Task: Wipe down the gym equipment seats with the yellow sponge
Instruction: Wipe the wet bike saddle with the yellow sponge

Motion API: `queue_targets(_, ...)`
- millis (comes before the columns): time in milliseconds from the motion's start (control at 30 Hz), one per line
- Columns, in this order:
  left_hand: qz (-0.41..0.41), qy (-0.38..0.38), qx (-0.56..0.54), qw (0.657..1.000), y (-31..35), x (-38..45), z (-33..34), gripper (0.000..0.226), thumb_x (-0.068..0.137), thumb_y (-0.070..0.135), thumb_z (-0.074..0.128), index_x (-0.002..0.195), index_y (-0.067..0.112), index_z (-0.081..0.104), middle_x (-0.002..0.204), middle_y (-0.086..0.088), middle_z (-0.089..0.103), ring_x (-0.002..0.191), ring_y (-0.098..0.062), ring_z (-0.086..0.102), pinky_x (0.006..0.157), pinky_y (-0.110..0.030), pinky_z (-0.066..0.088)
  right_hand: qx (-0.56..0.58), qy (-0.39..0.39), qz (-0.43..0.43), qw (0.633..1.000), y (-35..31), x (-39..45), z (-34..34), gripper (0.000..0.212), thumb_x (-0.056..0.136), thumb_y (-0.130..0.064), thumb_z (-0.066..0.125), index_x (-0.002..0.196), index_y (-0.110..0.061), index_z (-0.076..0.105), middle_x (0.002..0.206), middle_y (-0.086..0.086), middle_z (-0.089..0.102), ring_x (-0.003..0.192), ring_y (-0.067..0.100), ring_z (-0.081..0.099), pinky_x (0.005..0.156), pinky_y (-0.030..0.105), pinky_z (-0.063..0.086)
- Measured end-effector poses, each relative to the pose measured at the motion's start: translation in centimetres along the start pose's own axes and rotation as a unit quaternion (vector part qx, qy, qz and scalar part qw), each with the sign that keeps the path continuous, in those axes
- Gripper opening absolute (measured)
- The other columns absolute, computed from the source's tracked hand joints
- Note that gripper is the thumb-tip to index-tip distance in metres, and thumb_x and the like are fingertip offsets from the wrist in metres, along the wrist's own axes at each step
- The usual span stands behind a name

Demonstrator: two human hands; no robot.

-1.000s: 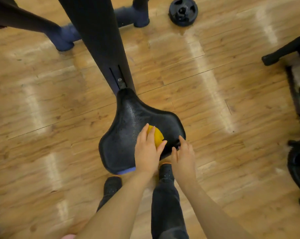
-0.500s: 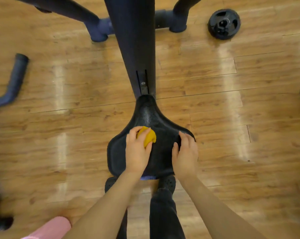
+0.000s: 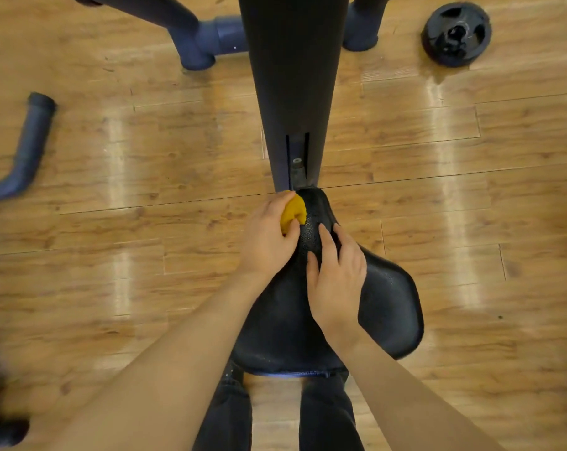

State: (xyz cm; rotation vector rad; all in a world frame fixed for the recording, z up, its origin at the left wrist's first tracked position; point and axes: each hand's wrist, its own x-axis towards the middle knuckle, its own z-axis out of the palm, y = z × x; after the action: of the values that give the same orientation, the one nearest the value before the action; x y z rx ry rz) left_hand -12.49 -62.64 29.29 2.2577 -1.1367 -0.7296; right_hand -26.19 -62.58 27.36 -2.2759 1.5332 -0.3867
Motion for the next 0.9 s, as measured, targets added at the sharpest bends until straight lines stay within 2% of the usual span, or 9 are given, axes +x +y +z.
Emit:
queue_targets(100, -0.007, -0.022, -0.031, 0.999, -0.5, 0.0, 0.4, 0.052, 0.094, 0.033, 0.057, 0.143, 0.022, 0.042, 0.142, 0.003, 0.048, 0.128, -0.015, 0.043, 0.101, -0.021, 0.03, -0.026, 0.003, -0.009, 1.0, 0.1, -0.2, 0.3, 0.043, 0.096, -0.027, 0.044, 0.137, -0.013, 0.049, 0.138, 0.013, 0.048, 0.127, 0.028, 0.043, 0.108, 0.045, 0.034)
queue_targets(200, -0.024, -0.007, -0.05, 0.998, -0.4, 0.1, 0.7, 0.052, 0.094, 0.045, 0.054, 0.141, 0.023, 0.044, 0.137, 0.004, 0.052, 0.123, -0.012, 0.048, 0.096, -0.02, 0.034, -0.056, 0.005, -0.008, 0.998, -0.2, -0.3, 0.6, 0.045, 0.096, -0.026, 0.043, 0.138, -0.013, 0.047, 0.14, 0.014, 0.046, 0.129, 0.028, 0.039, 0.11, 0.046, 0.031)
queue_targets(300, -0.061, 0.021, -0.067, 0.996, 0.2, 0.8, 1.1, 0.046, 0.095, 0.041, 0.056, 0.135, 0.02, 0.048, 0.127, 0.002, 0.058, 0.113, -0.015, 0.054, 0.09, -0.023, 0.041, -0.071, 0.009, -0.011, 0.997, -0.2, -0.4, 0.7, 0.045, 0.096, -0.025, 0.043, 0.139, -0.013, 0.046, 0.141, 0.014, 0.045, 0.13, 0.028, 0.038, 0.11, 0.046, 0.03)
queue_targets(400, -0.068, 0.032, -0.085, 0.994, 0.4, 1.1, 1.3, 0.039, 0.095, 0.033, 0.058, 0.13, 0.017, 0.052, 0.131, -0.002, 0.054, 0.118, -0.02, 0.052, 0.098, -0.031, 0.043, -0.078, 0.011, -0.013, 0.997, -0.2, -0.4, 0.8, 0.045, 0.096, -0.025, 0.043, 0.139, -0.012, 0.046, 0.141, 0.015, 0.045, 0.13, 0.028, 0.038, 0.11, 0.046, 0.03)
queue_targets(533, -0.045, 0.053, -0.083, 0.994, 0.0, 0.3, 1.1, 0.037, 0.095, 0.027, 0.058, 0.129, 0.014, 0.057, 0.125, -0.002, 0.051, 0.111, -0.008, 0.047, 0.091, -0.015, 0.032, -0.088, 0.008, -0.015, 0.996, -0.1, -0.4, 0.9, 0.045, 0.096, -0.024, 0.045, 0.14, -0.011, 0.044, 0.141, 0.015, 0.044, 0.131, 0.029, 0.038, 0.111, 0.046, 0.028)
queue_targets(700, -0.04, 0.015, -0.057, 0.997, -1.6, -1.4, -0.1, 0.027, 0.094, 0.022, 0.059, 0.12, 0.013, 0.064, 0.11, -0.004, 0.064, 0.095, -0.013, 0.055, 0.078, -0.015, 0.033, -0.093, 0.007, -0.011, 0.996, -0.2, -0.4, 0.9, 0.046, 0.097, -0.026, 0.043, 0.141, -0.012, 0.043, 0.142, 0.015, 0.043, 0.131, 0.029, 0.037, 0.111, 0.047, 0.028)
queue_targets(800, -0.031, -0.028, -0.058, 0.997, -3.6, -3.4, -1.1, 0.031, 0.092, 0.019, 0.063, 0.122, 0.012, 0.065, 0.113, -0.003, 0.068, 0.101, -0.016, 0.06, 0.083, -0.015, 0.037, -0.095, 0.0, -0.011, 0.995, -0.3, -0.4, 0.8, 0.046, 0.097, -0.027, 0.04, 0.141, -0.012, 0.042, 0.143, 0.015, 0.042, 0.131, 0.029, 0.037, 0.111, 0.047, 0.028)
queue_targets(900, -0.029, -0.054, -0.084, 0.995, -4.8, -5.1, -1.4, 0.037, 0.093, 0.018, 0.061, 0.13, 0.015, 0.059, 0.123, 0.001, 0.064, 0.109, -0.007, 0.055, 0.094, -0.01, 0.034, -0.094, 0.001, -0.011, 0.996, -0.4, -0.4, 0.7, 0.046, 0.098, -0.027, 0.04, 0.141, -0.011, 0.042, 0.143, 0.015, 0.042, 0.131, 0.03, 0.038, 0.111, 0.048, 0.029)
